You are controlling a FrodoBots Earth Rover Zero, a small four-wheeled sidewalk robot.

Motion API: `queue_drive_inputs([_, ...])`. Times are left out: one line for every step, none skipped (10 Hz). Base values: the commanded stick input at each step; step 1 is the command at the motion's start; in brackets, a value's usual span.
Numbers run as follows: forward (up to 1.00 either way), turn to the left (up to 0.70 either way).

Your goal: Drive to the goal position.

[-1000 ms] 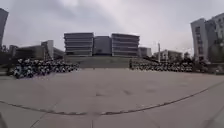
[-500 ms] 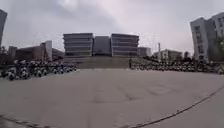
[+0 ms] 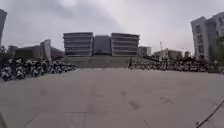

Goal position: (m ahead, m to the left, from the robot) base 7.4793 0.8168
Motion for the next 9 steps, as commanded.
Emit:
queue_drive_inputs([0.7,0.02])
queue_drive_inputs([0.7,0.02])
queue_drive_inputs([0.7,0.02])
queue_drive_inputs([0.7,0.02])
queue_drive_inputs([0.7,0.02])
queue_drive_inputs([0.7,0.02])
queue_drive_inputs([0.7,0.01])
queue_drive_inputs([0.7,0.01])
queue_drive_inputs([0.7,0.01])
